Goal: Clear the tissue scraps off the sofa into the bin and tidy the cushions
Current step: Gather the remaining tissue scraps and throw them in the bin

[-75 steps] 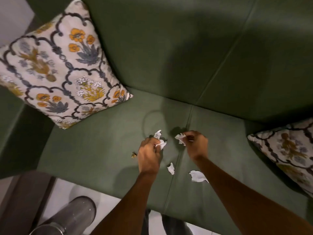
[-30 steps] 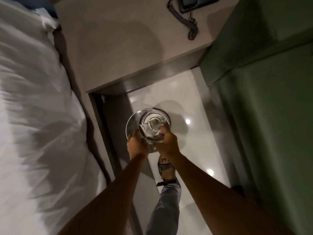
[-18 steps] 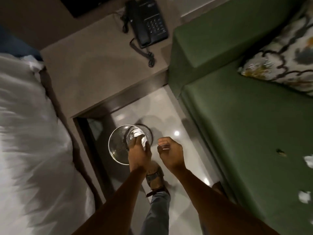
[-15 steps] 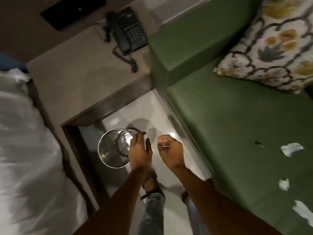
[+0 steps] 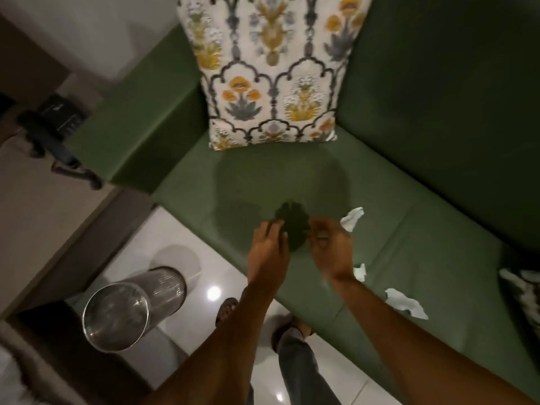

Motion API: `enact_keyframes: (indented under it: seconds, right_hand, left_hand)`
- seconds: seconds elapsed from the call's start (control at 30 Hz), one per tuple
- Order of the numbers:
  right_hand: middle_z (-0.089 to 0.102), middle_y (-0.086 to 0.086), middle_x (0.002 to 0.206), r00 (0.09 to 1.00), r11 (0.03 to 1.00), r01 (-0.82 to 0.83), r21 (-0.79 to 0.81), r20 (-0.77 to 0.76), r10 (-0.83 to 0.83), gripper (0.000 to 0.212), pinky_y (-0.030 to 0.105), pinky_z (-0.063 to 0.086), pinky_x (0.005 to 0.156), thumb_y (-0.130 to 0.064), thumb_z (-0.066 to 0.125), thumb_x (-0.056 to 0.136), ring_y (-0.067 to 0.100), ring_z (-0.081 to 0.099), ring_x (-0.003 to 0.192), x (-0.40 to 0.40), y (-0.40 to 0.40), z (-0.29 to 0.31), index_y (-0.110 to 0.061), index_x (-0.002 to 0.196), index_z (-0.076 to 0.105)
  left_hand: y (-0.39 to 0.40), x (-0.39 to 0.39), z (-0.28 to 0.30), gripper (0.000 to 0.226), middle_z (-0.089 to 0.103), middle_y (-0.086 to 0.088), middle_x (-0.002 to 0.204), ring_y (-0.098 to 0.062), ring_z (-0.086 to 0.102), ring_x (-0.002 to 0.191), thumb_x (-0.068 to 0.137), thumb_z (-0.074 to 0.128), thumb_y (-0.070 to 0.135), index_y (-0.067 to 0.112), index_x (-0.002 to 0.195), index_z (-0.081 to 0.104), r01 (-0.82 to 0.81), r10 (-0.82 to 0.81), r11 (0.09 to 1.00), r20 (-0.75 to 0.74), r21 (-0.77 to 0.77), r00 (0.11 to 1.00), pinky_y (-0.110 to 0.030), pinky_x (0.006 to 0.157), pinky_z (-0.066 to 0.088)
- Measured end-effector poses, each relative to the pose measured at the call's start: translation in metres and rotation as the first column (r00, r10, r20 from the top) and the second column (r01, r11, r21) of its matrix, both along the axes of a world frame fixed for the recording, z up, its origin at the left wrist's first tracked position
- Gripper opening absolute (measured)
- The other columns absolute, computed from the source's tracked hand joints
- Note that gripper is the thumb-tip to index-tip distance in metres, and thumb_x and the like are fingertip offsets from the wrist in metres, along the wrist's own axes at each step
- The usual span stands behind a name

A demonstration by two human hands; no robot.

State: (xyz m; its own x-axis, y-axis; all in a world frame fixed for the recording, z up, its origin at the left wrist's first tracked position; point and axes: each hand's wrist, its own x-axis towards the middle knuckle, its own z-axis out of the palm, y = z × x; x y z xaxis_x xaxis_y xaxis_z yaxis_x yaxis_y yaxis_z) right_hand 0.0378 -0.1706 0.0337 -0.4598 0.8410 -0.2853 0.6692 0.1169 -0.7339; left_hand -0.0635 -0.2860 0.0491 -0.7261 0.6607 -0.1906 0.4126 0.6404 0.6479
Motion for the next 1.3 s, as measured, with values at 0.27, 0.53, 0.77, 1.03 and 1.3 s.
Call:
enact_keyframes:
  seconds: [0.27, 0.53, 0.77, 1.03, 1.3]
  right_hand:
    - [0.01, 0.014, 0.177, 0.744, 0.901, -0.432, -0.042, 0.548, 0.383, 0.089, 0.056, 0.031, 0.127, 0.005, 0.066, 0.092, 0.041, 0.013, 0.162, 0.046, 0.087, -0.018, -0.024, 0.166, 0.027]
    - [0.064, 0.011, 0.141, 0.896, 0.945, -0.324, 0.04, 0.335, 0.293, 0.019, 0.034, 0.052, 0.1, -0.011, 0.068, 0.099, 0.032, 0.061, 0.127, 0.08, 0.103, -0.044, -0.012, 0.115, 0.078]
    - [0.08, 0.009, 0.099, 0.978, 0.992, 0.123, -0.025, 0.17, -0.117, 0.013, 0.037, 0.06, 0.08, -0.016, 0.076, 0.097, 0.026, 0.075, 0.086, 0.159, 0.082, -0.033, -0.016, 0.108, 0.082]
    - [0.075, 0.006, 0.115, 0.895, 0.926, 0.378, -0.019, 0.265, -0.36, 0.014, 0.024, 0.055, 0.085, -0.02, 0.081, 0.092, 0.027, 0.073, 0.103, 0.27, 0.006, -0.024, -0.023, 0.106, 0.08]
    - [0.062, 0.017, 0.133, 0.846, 0.839, 0.528, -0.131, 0.165, -0.506, 0.035, 0.0, 0.045, 0.094, -0.008, 0.084, 0.089, 0.026, 0.064, 0.117, 0.262, -0.012, -0.045, -0.002, 0.122, 0.073]
  left_hand:
    - [0.064, 0.027, -0.035, 0.053, 0.041, -0.011, 0.16, -0.032, 0.041, 0.142, 0.103, 0.053, 0.011, 0.015, 0.156, 0.044, 0.409, -0.411, 0.877, 0.05, -0.252, 0.91, -0.04, 0.118, 0.037]
    - [0.07, 0.041, -0.061, 0.026, 0.056, -0.023, 0.133, -0.038, 0.05, 0.122, 0.102, 0.053, -0.002, -0.001, 0.125, 0.064, 0.496, -0.497, 0.819, 0.075, -0.29, 0.865, -0.05, 0.1, 0.049]
    - [0.085, 0.079, -0.044, 0.022, 0.066, -0.013, 0.105, -0.008, 0.058, 0.095, 0.101, 0.053, 0.007, -0.006, 0.108, 0.071, 0.592, -0.569, 0.785, 0.167, -0.182, 0.805, -0.009, 0.083, 0.045]
    - [0.107, 0.132, -0.022, 0.011, 0.061, 0.001, 0.13, -0.023, 0.053, 0.121, 0.094, 0.071, 0.021, 0.025, 0.098, 0.081, 0.839, -0.843, 0.524, 0.051, -0.146, 0.535, -0.037, 0.106, 0.046]
    - [0.098, 0.153, -0.043, 0.021, 0.051, -0.008, 0.144, -0.026, 0.045, 0.137, 0.101, 0.056, 0.006, 0.008, 0.117, 0.07, 0.864, -0.898, 0.404, 0.052, -0.301, 0.437, -0.036, 0.108, 0.045]
